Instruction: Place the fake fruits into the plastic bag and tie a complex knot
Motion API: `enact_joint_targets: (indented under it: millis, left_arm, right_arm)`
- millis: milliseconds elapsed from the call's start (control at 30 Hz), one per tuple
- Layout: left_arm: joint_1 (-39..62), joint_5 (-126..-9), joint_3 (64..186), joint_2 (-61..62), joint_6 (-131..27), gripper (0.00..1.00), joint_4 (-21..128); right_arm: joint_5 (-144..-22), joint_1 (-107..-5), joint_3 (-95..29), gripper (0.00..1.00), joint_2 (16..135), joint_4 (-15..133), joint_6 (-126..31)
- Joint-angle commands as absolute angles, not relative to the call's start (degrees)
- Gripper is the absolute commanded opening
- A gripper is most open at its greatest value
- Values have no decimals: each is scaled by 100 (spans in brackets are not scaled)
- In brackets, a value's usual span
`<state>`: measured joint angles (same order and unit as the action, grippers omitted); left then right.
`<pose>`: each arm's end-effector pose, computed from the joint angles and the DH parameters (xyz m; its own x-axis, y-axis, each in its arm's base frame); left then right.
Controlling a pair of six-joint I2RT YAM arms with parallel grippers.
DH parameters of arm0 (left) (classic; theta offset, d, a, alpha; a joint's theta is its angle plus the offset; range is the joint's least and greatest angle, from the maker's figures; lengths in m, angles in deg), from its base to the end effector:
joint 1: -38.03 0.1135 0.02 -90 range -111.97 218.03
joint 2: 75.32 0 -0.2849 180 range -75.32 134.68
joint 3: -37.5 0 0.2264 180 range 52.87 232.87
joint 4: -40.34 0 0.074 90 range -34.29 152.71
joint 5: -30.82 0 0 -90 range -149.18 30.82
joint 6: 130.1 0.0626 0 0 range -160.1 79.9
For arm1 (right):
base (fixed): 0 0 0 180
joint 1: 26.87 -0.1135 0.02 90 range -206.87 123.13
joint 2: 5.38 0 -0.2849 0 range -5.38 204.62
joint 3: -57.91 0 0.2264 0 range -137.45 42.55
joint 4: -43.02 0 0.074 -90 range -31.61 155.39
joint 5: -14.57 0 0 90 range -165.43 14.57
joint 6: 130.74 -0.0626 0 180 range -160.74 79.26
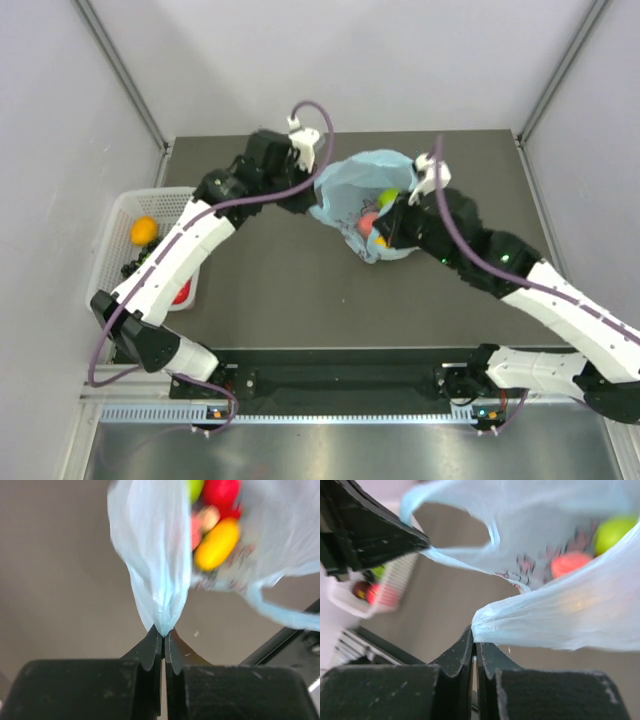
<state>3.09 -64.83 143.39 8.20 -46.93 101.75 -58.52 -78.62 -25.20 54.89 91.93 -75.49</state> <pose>0.2449 -0.1786 0.3969 -0.5879 0.2664 -0.7638 0.5667 0.8094 -0.1539 0.1428 0.1518 0.3899 -0.5596 0.1710 -0.8109 -0.3294 0.8520 0.4070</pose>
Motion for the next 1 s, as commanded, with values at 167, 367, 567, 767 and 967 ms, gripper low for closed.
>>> enact_joint_targets:
  millis: [167, 367, 567, 767, 967]
  left_arm:
    - [348, -6902, 17509, 1528, -5125, 0, 11643]
    - [953, -7603, 18876, 1829, -5574, 0, 11706]
    - [1323, -7886, 17508, 1214, -5688, 0, 11223]
    - [1403, -8220, 15566, 388, -5697, 0, 10617]
    - [1412, -8853, 14815, -97, -5732, 0, 10247]
  right_arm:
    - [-6047, -7032, -5339, 0, 5930, 10180, -6536]
    - [-7328, -5907, -6589, 0, 6414, 10489, -6386]
    - [-8165, -5518, -5759, 0, 6187, 10166, -6491]
    - [-8851, -5509, -3605, 0, 5343, 9286, -6728]
    - [-9545, -5509, -2689, 0, 4894, 8608, -6527]
